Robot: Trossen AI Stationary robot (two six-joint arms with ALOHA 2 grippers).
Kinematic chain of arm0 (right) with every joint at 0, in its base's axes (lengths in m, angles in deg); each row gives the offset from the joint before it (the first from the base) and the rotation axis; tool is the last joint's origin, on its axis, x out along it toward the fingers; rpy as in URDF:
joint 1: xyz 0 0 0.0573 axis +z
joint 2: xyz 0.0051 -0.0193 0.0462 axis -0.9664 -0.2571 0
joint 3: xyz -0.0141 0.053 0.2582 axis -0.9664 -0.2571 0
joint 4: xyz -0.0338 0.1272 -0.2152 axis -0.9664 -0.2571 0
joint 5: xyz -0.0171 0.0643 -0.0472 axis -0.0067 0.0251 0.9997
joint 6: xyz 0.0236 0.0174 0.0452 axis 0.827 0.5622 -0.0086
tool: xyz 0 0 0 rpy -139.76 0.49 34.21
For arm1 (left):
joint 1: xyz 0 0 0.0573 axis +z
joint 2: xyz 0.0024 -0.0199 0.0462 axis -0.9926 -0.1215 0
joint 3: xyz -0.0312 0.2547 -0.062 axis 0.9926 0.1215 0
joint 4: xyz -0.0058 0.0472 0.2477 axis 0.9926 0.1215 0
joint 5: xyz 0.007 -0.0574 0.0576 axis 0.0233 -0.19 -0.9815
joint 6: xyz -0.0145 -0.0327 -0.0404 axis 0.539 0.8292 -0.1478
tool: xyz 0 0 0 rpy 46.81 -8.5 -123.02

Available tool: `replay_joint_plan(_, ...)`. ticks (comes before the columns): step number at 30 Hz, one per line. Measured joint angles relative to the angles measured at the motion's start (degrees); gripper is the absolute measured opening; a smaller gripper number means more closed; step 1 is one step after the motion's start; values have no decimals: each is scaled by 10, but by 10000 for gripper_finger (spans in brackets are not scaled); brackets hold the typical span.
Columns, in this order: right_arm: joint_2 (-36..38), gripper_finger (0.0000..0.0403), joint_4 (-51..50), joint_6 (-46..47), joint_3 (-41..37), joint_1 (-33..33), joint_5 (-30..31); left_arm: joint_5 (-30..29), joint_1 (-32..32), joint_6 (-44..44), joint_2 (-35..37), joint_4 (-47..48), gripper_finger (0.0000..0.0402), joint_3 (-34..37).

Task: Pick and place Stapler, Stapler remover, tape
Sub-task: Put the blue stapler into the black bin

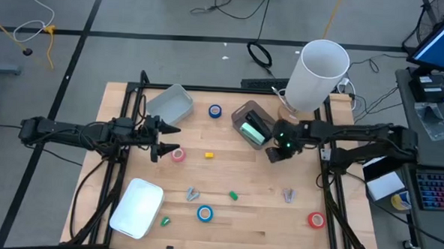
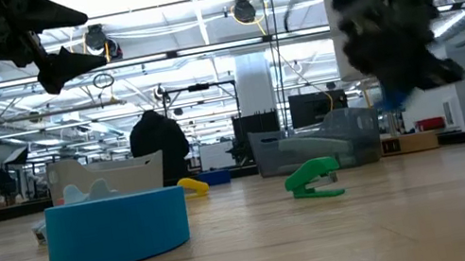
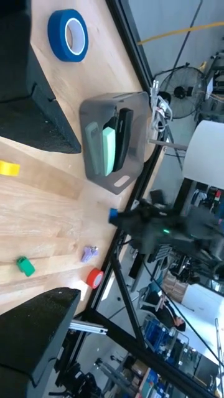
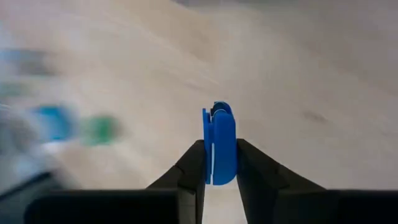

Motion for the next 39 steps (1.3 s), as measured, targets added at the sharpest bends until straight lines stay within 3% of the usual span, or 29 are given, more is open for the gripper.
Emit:
replay_joint_plan(6,54,58,225,47,3,0,9,0,0,0,0,1,365,0)
replay_joint_plan(13,53,61,404,-9,3,-2,170,-18,0,-2,0,1,365,0)
replay_joint_plan(16,35,60,421,-65,3,-2,245,-26,0,-2,0,1,365,0)
replay_joint_plan(20,0,60,435,-120,3,-2,296,-35,0,-2,0,1,365,0)
replay_joint_plan(30,-126,60,446,-184,44,-2,314,-35,0,3,0,1,365,0)
replay_joint_plan(39,-219,60,330,-228,165,-17,341,-35,0,4,0,1,365,0)
